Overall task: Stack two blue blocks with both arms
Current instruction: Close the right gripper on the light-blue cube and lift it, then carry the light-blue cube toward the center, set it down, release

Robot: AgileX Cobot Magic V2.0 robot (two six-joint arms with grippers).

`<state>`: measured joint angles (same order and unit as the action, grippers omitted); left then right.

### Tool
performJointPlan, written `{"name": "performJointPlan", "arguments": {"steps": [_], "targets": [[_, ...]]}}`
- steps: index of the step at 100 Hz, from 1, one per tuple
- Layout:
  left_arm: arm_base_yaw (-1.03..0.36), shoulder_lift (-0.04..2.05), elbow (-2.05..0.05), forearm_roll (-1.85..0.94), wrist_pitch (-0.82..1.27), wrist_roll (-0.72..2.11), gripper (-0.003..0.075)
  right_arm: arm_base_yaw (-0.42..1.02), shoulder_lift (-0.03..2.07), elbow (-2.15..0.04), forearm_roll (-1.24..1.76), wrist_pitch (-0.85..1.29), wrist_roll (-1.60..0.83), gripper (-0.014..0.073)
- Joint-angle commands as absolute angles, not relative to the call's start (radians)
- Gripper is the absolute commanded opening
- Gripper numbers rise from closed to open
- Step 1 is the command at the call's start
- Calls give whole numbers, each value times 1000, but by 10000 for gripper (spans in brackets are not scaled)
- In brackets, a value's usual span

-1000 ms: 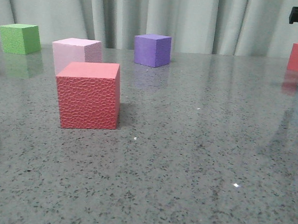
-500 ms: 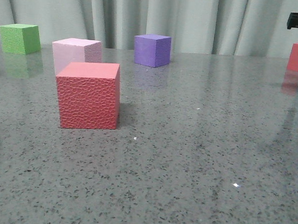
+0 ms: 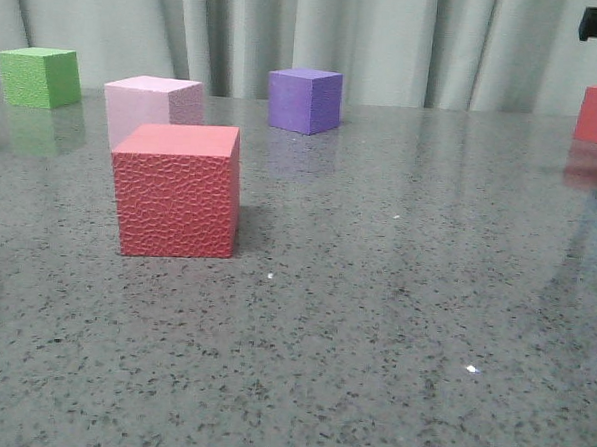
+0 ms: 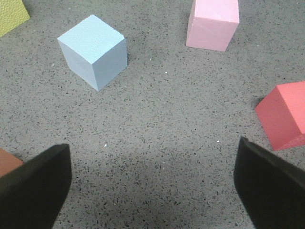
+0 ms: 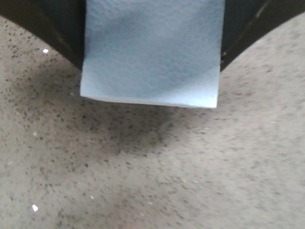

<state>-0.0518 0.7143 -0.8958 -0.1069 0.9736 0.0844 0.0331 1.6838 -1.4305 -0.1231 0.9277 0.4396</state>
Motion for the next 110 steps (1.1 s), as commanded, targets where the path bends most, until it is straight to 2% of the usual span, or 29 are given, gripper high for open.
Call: {"name": "performJointPlan", "arguments": {"steps": [1, 54, 110], "targets": [[-50, 719, -931, -124, 909, 85, 658, 58, 1621, -1500, -105, 929, 406, 340], [-50, 719, -931, -124, 914, 85, 659, 353, 1687, -1734, -33, 970, 341, 340], [-50, 719, -931, -124, 917, 85, 658, 489, 1921, -1924, -28, 1061, 426, 340]]}}
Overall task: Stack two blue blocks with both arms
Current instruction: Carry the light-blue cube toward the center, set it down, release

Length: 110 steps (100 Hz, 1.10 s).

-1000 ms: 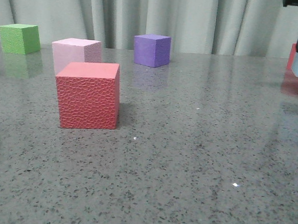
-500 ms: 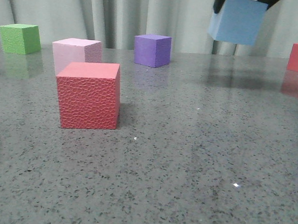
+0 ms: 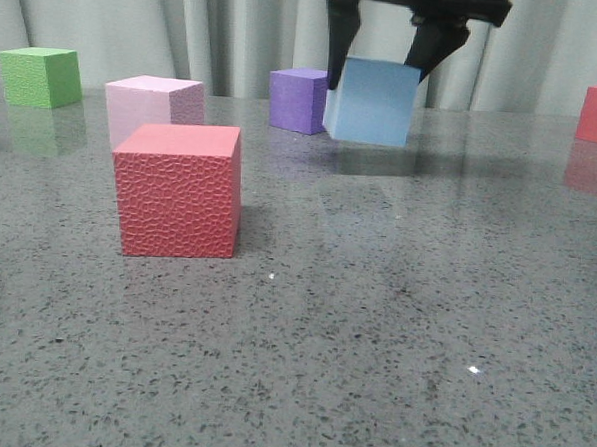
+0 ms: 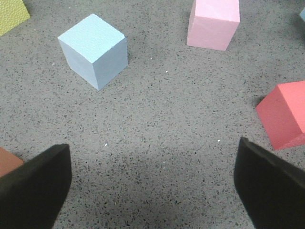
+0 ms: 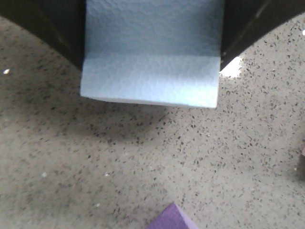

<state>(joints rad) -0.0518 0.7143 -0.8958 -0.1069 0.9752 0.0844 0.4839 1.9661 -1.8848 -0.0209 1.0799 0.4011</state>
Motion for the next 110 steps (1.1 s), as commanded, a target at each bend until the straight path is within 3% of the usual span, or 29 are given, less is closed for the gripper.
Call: {"name": "performJointPlan", "arguments": {"steps": [1, 110], "targets": [[-50, 719, -931, -124, 917, 85, 659, 489, 1923, -1925, -28, 1061, 426, 340], [-50, 719, -931, -124, 919, 85, 658, 491, 1962, -1926, -27, 1105, 477, 340]]}}
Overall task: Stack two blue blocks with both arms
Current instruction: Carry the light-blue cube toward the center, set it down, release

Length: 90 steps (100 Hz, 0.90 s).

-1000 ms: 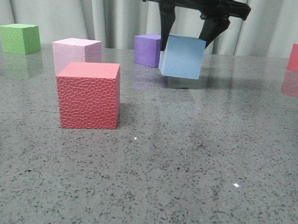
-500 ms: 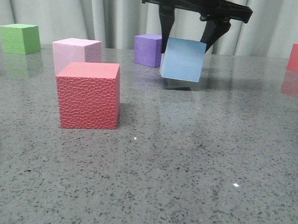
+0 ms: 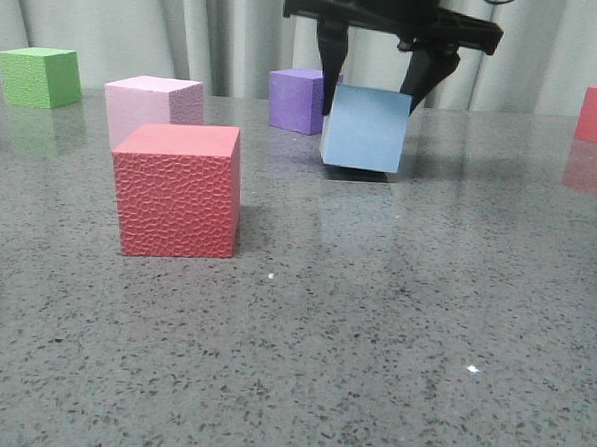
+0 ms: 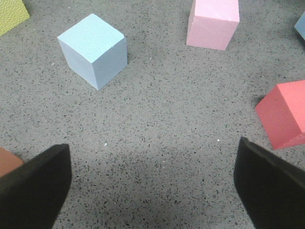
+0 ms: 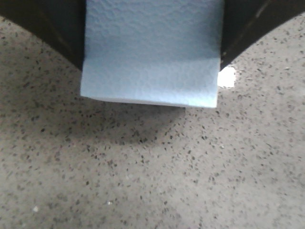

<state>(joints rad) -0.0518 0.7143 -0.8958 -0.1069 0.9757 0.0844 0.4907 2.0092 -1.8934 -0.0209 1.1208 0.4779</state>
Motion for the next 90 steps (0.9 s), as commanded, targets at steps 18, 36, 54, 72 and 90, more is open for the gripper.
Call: {"name": "performJointPlan", "arguments": {"steps": [18, 36, 54, 72, 90], "targets": [[-50, 719, -931, -124, 925, 85, 658, 491, 1962, -1926, -27, 1099, 477, 353], [-50, 719, -931, -124, 927, 85, 659, 491, 1962, -1926, -27, 1105, 476, 535], [-50, 719, -931, -124, 927, 85, 659, 491, 1962, -1929, -27, 1111, 476, 591], [-50, 719, -931, -124, 927, 85, 659, 491, 1956, -1997, -33, 1166, 468, 591], [-50, 719, -931, -124, 927, 85, 658, 491, 1920, -2085, -49, 1208, 405, 591]]}}
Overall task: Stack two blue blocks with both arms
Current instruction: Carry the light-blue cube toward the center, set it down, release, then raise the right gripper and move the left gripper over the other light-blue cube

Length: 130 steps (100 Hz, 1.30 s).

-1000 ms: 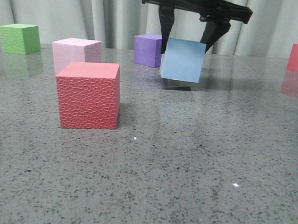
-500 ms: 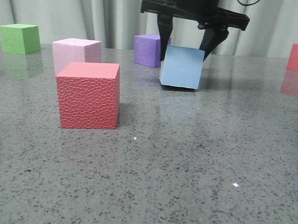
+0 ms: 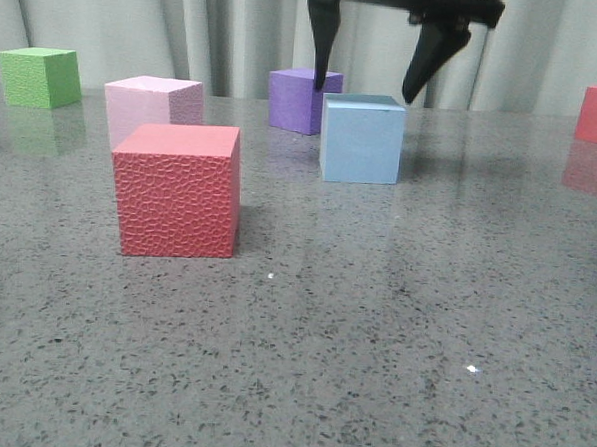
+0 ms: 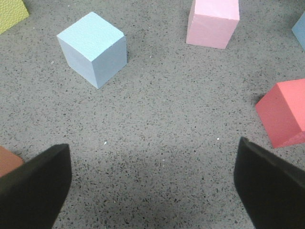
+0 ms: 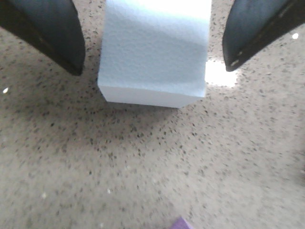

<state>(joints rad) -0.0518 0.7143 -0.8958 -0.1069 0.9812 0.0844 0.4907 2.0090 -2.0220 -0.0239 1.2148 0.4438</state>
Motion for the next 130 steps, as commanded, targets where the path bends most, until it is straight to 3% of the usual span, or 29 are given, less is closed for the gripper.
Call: {"name": "performJointPlan", "arguments": {"steps": [1, 63, 130], "targets": [[-50, 719, -931, -124, 927, 85, 658, 491, 1918, -2088, -51, 1208, 401, 591], [-50, 719, -931, -124, 927, 85, 658, 435, 1705, -2045, -212, 1258, 269, 591], [-50, 719, -931, -124, 927, 85, 658, 169, 1100, -1214, -204, 970, 267, 591]]}}
